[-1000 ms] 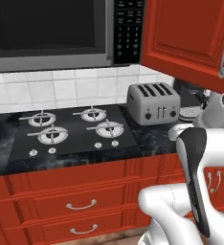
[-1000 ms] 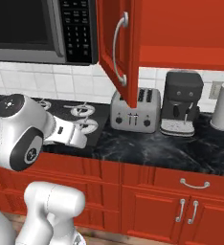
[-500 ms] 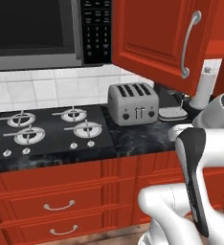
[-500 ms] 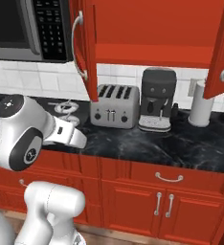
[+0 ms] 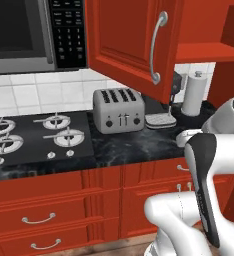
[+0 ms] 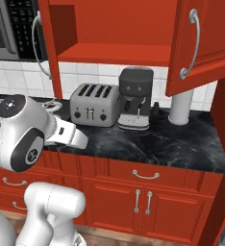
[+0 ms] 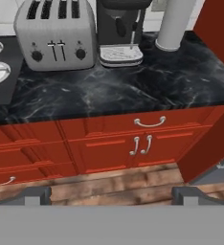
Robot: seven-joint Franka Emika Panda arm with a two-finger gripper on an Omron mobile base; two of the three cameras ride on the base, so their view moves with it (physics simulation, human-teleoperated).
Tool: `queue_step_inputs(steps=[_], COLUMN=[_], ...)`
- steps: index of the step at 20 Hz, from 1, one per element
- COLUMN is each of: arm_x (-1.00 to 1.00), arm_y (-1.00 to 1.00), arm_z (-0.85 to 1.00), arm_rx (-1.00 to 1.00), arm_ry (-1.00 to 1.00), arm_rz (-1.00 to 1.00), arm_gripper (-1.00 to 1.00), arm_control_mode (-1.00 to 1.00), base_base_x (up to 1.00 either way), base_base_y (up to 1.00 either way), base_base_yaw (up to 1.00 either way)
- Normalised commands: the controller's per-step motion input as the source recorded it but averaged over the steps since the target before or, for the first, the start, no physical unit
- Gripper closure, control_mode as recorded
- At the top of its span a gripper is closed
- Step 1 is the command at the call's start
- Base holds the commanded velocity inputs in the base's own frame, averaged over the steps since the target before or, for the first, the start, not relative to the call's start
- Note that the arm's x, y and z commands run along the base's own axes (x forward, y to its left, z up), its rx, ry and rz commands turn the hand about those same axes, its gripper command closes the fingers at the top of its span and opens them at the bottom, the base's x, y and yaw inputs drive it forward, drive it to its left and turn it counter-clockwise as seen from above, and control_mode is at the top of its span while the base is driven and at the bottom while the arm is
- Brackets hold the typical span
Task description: Close all open cabinet doors.
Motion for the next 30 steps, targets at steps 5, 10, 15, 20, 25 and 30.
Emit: queue_step_inputs(steps=[5,10,15,20,25,30], arm_x=[0.00,0.00,0.00,0.00,0.00,0.00], arm_y=[0.00,0.00,0.00,0.00,0.00,0.00], arm_z=[0.00,0.00,0.00,0.00,0.00,0.00], arm_rx=[0.00,0.00,0.00,0.00,0.00,0.00], arm_ry=[0.00,0.00,0.00,0.00,0.00,0.00], arm_rz=[0.00,0.00,0.00,0.00,0.00,0.00], arm_gripper=[-1.00,-1.00,-1.00,-1.00,-1.00,-1.00], arm_control_mode=[1.00,1.00,1.00,1.00,1.00,1.00], base_base_x=[0.00,0.00,0.04,0.12,0.21,0.33], base_base_y=[-0.34,-0.35,-0.38,-0.29,-0.20,-0.10], base_base_yaw=[0.00,0.00,0.00,0.00,0.00,0.00])
